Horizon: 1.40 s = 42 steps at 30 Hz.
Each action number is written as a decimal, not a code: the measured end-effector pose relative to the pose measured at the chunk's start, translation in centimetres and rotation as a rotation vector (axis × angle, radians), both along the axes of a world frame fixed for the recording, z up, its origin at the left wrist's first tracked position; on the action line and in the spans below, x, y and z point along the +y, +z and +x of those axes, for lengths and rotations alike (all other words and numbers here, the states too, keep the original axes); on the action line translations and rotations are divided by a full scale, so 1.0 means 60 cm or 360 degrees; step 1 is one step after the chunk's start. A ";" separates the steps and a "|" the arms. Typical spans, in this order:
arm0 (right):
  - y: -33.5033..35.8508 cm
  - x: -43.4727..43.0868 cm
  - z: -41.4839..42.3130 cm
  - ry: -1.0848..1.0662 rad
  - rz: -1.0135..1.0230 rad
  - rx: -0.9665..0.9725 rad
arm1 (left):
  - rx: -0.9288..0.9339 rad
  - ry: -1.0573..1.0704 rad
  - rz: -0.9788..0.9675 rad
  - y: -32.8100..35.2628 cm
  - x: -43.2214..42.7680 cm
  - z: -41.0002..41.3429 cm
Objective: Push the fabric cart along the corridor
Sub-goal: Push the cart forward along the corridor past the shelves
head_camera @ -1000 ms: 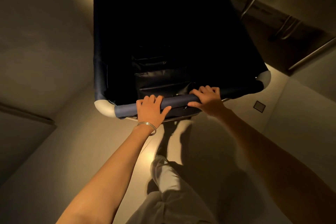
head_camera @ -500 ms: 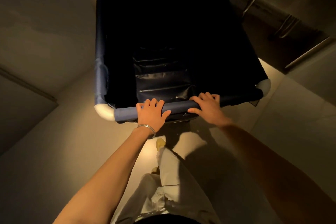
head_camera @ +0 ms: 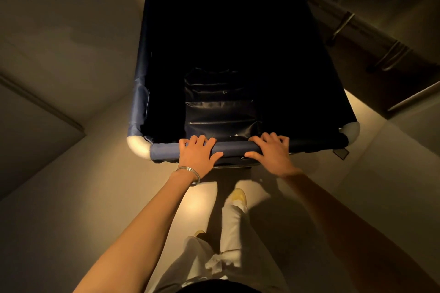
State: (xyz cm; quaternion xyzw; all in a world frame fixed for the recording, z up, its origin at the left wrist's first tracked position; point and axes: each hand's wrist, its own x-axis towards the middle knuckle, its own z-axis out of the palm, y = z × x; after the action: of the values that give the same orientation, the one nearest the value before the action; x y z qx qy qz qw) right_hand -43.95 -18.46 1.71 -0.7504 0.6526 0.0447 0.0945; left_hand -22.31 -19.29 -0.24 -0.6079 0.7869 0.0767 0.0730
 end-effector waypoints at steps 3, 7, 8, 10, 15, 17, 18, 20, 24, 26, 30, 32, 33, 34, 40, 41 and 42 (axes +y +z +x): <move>0.003 -0.057 -0.005 0.0018 0.0063 -0.0006 | -0.0038 -0.0009 -0.0030 0.004 -0.051 -0.001; 0.007 -0.145 -0.027 0.0067 0.0217 0.0033 | -0.0010 0.0014 -0.0059 0.012 -0.127 -0.001; 0.006 -0.161 -0.038 0.0026 0.0217 0.0082 | 0.0000 0.0042 -0.0043 0.013 -0.146 0.000; 0.004 -0.187 -0.067 -0.0041 0.0169 0.0157 | -0.0003 0.0094 -0.0012 0.015 -0.185 0.000; 0.005 -0.276 -0.106 0.0021 0.0226 0.0094 | 0.0050 0.0263 0.0072 0.025 -0.272 -0.026; -0.001 -0.309 -0.108 0.0046 0.0209 0.0070 | 0.0067 0.0323 0.0086 0.026 -0.299 -0.034; -0.003 -0.325 -0.109 0.0062 0.0180 0.0067 | 0.0082 0.0350 0.0082 0.025 -0.312 -0.037; -0.010 -0.356 -0.116 0.0075 0.0137 0.0080 | 0.0112 0.0395 0.0063 0.026 -0.339 -0.041; -0.016 -0.435 -0.129 0.0140 -0.0029 0.0086 | 0.0147 0.0467 0.0067 0.025 -0.410 -0.053; -0.021 -0.479 -0.135 0.0185 -0.0169 0.0145 | 0.0160 0.0482 0.0050 0.024 -0.449 -0.057; -0.019 -0.575 -0.147 0.0242 -0.0212 0.0181 | 0.0173 0.0490 -0.0026 0.017 -0.535 -0.065; -0.013 -0.628 -0.148 0.0275 -0.0116 0.0097 | 0.0180 0.0498 -0.0062 0.014 -0.578 -0.068; -0.005 -0.655 -0.146 0.0246 -0.0004 0.0070 | 0.0190 0.0505 -0.0078 0.012 -0.600 -0.069; -0.002 -0.682 -0.145 0.0221 0.0088 0.0084 | 0.0202 0.0510 -0.0088 0.013 -0.622 -0.071; -0.003 -0.834 -0.149 0.0265 0.0210 0.0151 | 0.0271 0.0584 -0.0093 0.019 -0.746 -0.076; -0.003 -0.856 -0.151 0.0283 0.0221 0.0150 | 0.0280 0.0598 -0.0095 0.020 -0.764 -0.078; -0.002 -0.879 -0.151 0.0303 0.0224 0.0148 | 0.0284 0.0615 -0.0094 0.021 -0.780 -0.079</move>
State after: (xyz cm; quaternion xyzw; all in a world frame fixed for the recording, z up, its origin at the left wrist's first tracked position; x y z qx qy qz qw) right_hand -52.98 -71.17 1.61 -0.7975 0.5775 0.1339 0.1119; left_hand -27.05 -66.12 1.00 -0.7402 0.6610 0.1196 -0.0309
